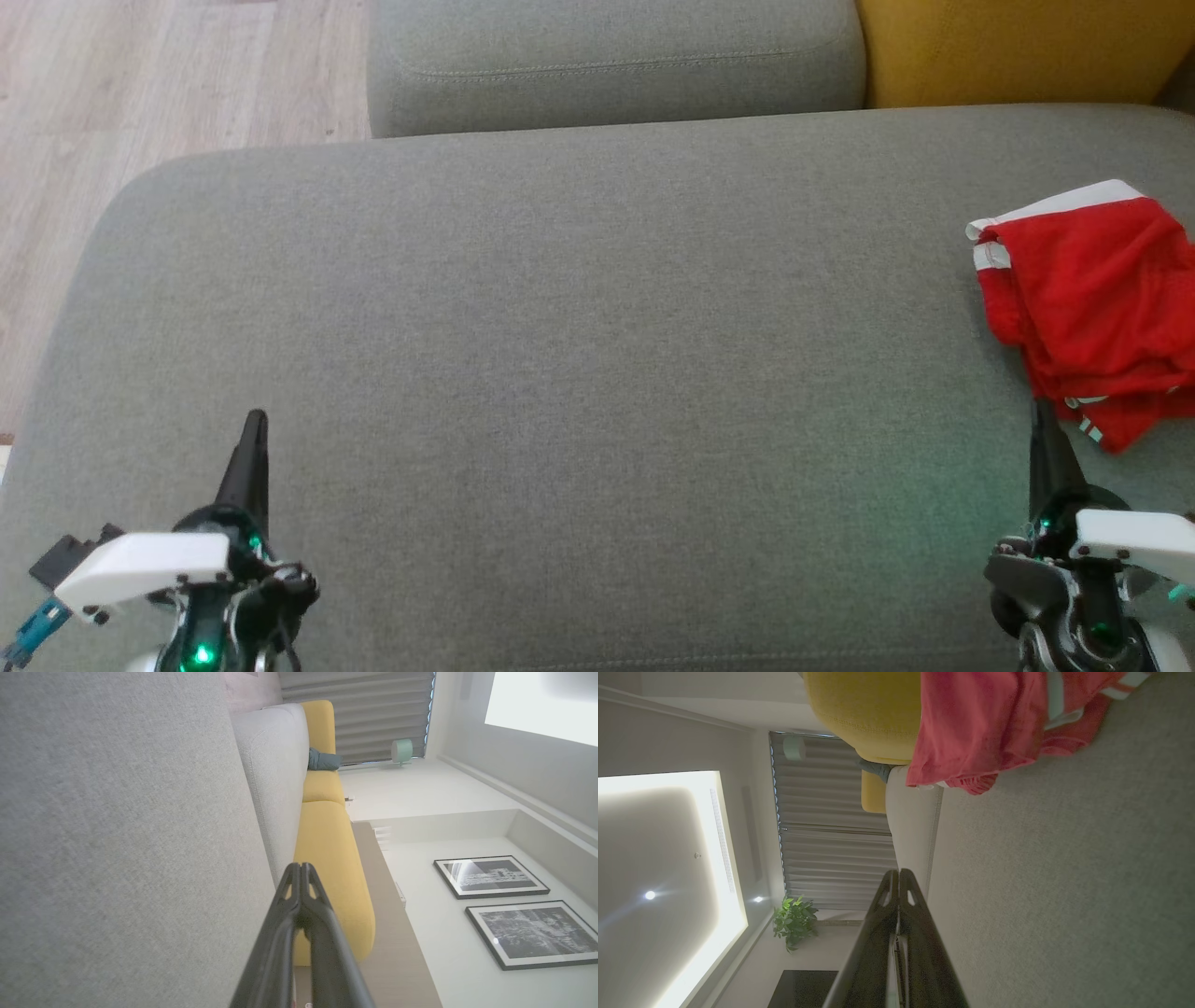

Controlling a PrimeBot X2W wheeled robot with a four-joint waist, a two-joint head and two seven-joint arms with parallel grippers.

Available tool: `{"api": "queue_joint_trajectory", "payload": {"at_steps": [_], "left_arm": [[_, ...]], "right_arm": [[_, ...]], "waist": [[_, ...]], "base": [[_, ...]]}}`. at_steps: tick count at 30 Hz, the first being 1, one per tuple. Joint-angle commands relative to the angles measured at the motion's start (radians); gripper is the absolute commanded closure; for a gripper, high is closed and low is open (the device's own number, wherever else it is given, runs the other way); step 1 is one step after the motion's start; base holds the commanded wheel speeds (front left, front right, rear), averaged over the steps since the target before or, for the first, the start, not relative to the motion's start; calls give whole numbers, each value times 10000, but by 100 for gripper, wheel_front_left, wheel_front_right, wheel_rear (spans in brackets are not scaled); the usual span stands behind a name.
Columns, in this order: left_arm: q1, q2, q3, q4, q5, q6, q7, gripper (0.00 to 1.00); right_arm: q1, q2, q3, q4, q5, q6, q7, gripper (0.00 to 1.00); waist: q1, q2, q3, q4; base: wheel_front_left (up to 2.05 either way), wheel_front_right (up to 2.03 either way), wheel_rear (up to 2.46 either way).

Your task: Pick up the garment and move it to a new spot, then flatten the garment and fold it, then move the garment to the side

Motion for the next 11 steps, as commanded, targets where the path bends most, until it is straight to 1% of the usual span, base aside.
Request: {"api": "queue_joint_trajectory", "payload": {"at_steps": [1,7,11], "left_arm": [[-624,44,442,-265,-365,-134,103,100],[-689,10,596,-230,-1174,-232,307,100],[-693,7,607,-228,-1224,-238,321,100]], "right_arm": [[-611,-212,146,-277,385,-9,104,100],[-682,-209,85,-158,1191,-9,164,100],[-687,-204,75,-150,1237,-9,173,100]], "waist": [[0,0,-9,-1],[0,0,-45,-6],[0,0,-47,-7]], "base": [[0,0,0],[0,0,0],[0,0,0]]}}
